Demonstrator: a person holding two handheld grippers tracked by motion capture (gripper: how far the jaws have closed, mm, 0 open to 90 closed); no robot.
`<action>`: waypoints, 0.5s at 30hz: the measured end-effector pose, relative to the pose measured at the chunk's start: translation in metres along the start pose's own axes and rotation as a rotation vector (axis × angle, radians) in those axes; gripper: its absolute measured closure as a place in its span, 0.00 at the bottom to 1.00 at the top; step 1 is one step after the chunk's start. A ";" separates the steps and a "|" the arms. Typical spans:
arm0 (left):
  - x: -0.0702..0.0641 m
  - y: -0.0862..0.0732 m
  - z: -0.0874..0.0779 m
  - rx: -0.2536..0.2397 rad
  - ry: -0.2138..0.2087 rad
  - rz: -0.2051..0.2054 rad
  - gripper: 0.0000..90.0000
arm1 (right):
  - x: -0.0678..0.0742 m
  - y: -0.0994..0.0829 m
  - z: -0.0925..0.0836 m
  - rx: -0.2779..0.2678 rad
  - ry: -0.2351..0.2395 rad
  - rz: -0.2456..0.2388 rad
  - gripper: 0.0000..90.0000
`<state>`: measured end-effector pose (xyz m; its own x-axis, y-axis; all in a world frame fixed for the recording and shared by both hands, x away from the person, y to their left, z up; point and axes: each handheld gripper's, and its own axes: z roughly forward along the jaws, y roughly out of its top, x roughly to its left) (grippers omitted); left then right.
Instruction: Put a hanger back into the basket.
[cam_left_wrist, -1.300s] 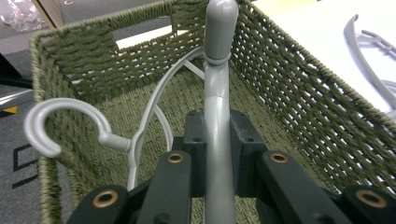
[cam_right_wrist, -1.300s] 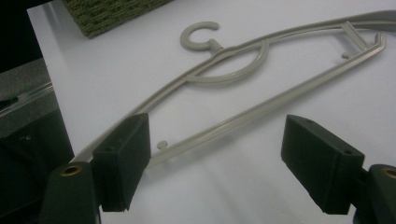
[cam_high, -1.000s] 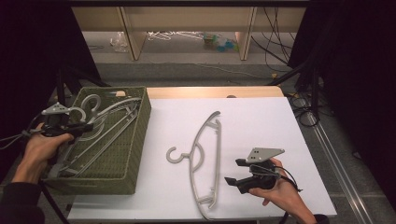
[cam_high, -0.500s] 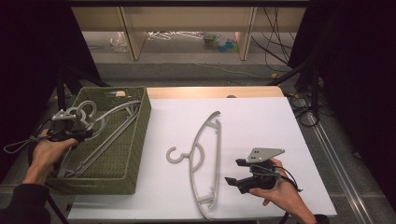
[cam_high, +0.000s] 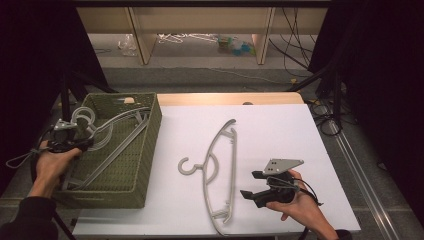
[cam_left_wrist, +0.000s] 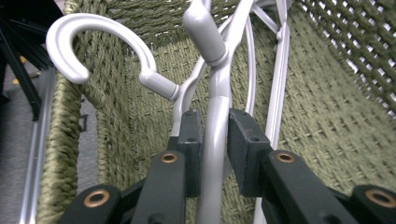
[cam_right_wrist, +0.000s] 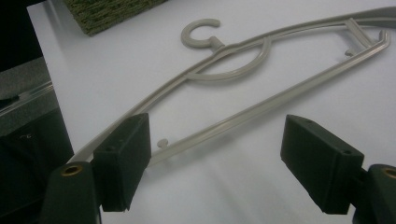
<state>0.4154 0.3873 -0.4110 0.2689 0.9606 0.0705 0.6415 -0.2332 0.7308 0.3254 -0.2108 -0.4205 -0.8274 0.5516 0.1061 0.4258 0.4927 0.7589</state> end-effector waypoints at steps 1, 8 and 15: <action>0.001 0.000 0.000 -0.001 -0.001 0.009 0.83 | -0.001 0.000 0.001 0.000 -0.002 -0.004 0.28; -0.004 0.001 -0.008 -0.044 0.056 -0.048 0.73 | -0.001 0.000 0.000 -0.003 -0.002 0.000 0.28; -0.030 0.011 -0.035 -0.176 -0.023 -0.071 0.56 | 0.000 0.000 0.001 -0.006 -0.002 0.003 0.28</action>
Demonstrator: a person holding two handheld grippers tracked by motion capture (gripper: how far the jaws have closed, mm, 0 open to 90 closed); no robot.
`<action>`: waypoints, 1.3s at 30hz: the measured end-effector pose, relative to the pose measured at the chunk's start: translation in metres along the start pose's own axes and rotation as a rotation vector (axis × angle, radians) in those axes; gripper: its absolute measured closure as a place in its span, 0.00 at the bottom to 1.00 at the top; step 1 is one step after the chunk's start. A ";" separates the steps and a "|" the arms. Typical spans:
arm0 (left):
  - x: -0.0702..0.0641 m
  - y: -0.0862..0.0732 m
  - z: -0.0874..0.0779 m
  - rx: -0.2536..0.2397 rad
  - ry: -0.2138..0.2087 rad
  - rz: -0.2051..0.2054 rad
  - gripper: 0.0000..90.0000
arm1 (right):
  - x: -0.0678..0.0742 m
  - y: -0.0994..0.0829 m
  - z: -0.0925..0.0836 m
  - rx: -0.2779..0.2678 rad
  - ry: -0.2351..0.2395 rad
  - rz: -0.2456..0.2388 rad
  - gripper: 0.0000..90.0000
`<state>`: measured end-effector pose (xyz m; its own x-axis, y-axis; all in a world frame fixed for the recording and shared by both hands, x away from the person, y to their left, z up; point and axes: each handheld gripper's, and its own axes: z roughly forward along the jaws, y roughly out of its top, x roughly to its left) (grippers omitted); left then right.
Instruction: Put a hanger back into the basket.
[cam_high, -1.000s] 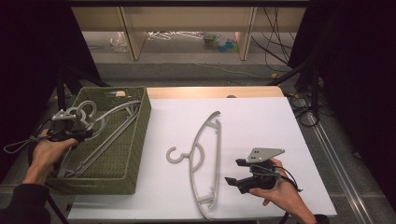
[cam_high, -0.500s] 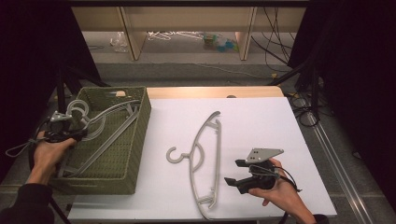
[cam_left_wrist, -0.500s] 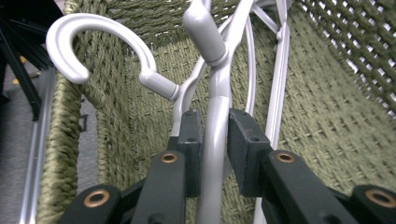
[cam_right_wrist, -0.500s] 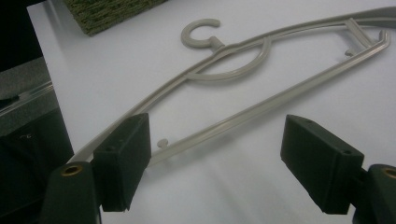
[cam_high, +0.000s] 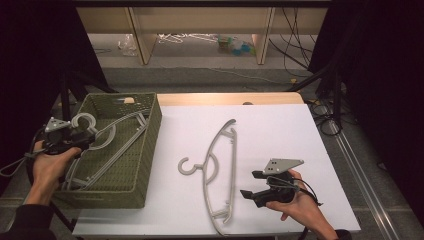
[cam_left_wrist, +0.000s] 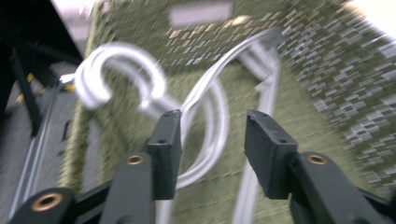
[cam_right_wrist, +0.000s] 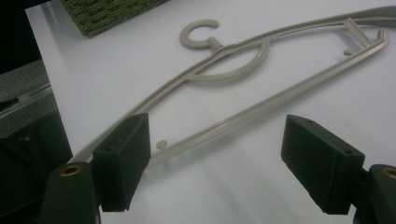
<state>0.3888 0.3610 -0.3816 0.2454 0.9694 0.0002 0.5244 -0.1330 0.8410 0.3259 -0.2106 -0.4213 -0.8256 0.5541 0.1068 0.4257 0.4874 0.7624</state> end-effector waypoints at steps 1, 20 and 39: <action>-0.006 0.001 -0.003 -0.020 -0.020 -0.007 0.53 | 0.000 0.000 0.000 0.000 -0.006 -0.001 0.28; -0.131 -0.015 -0.055 -0.176 -0.309 0.145 0.28 | 0.002 -0.001 0.003 -0.017 -0.020 0.008 0.27; -0.197 -0.067 -0.046 -0.162 -0.467 0.196 0.27 | 0.002 0.000 0.004 -0.034 -0.014 0.021 0.26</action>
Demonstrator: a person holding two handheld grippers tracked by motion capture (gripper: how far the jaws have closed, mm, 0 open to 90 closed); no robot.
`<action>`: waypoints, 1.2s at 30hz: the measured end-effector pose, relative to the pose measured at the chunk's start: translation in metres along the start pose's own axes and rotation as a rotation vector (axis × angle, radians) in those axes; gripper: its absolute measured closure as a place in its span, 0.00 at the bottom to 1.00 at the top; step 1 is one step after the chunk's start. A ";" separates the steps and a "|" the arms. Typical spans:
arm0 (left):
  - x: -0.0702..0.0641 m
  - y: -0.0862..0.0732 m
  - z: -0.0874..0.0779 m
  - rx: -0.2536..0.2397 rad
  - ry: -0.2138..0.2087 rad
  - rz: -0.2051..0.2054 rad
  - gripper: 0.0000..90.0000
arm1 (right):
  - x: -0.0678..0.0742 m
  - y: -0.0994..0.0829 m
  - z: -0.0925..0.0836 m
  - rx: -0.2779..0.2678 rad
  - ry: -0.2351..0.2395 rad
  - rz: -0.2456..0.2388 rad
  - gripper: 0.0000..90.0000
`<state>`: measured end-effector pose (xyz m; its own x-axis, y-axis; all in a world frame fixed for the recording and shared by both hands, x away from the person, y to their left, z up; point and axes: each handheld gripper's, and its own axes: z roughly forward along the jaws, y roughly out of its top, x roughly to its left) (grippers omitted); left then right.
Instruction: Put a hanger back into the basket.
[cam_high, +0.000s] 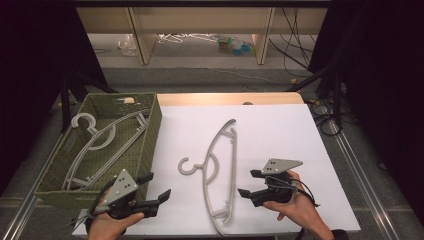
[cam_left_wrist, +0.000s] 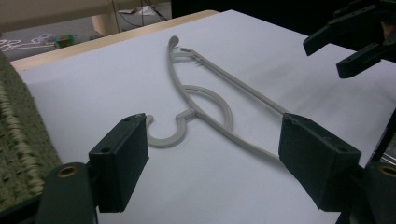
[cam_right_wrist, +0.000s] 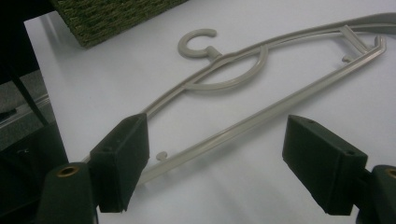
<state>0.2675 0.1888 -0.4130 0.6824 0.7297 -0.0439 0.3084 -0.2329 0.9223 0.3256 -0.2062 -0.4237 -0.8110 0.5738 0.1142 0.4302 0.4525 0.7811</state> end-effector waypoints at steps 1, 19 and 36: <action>-0.001 -0.003 0.002 -0.004 0.010 0.028 0.27 | 0.000 0.000 0.000 -0.001 0.000 0.001 0.26; -0.010 -0.018 0.014 -0.013 -0.018 0.034 0.23 | 0.007 0.000 0.011 0.015 0.009 -0.002 0.26; -0.005 -0.019 0.011 -0.029 -0.013 0.015 0.22 | 0.026 0.012 0.041 0.067 -0.011 -0.044 0.25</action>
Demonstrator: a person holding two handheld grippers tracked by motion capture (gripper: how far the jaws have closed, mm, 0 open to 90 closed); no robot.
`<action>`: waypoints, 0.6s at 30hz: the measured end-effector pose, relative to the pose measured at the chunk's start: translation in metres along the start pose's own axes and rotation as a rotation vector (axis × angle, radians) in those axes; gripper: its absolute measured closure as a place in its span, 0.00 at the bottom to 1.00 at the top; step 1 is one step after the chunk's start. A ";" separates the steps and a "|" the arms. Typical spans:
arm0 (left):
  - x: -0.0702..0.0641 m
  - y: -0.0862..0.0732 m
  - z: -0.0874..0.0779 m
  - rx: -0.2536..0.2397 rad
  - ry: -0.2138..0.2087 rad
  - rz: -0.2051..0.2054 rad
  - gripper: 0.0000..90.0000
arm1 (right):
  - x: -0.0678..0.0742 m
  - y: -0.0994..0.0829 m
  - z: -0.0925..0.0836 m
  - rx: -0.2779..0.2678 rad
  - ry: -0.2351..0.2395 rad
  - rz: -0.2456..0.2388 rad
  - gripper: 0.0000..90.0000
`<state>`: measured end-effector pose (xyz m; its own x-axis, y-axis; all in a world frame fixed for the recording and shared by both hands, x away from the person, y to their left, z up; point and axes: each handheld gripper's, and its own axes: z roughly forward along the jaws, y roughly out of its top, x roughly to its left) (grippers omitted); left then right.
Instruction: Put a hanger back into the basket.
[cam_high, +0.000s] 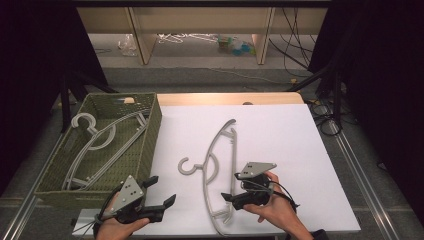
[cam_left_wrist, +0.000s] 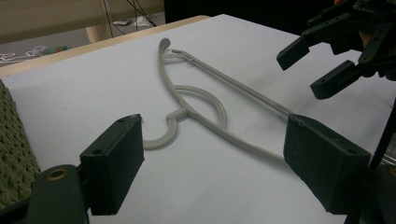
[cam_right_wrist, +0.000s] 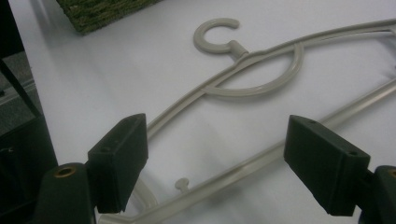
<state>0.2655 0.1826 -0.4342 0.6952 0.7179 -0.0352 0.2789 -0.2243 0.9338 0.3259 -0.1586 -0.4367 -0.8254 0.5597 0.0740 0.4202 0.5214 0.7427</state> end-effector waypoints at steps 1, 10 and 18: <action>0.000 -0.001 0.001 -0.008 -0.008 -0.004 0.22 | 0.001 0.001 0.003 0.006 -0.002 -0.003 0.25; 0.000 -0.001 0.002 0.008 -0.004 0.005 0.22 | 0.008 0.011 0.030 0.063 -0.007 -0.012 0.23; 0.001 -0.001 0.001 0.001 -0.002 0.003 0.22 | 0.013 0.019 0.047 0.080 0.004 -0.032 0.21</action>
<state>0.2664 0.1827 -0.4351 0.6971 0.7162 -0.0329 0.2772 -0.2269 0.9336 0.3408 -0.1111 -0.4531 -0.8403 0.5395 0.0539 0.4221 0.5887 0.6894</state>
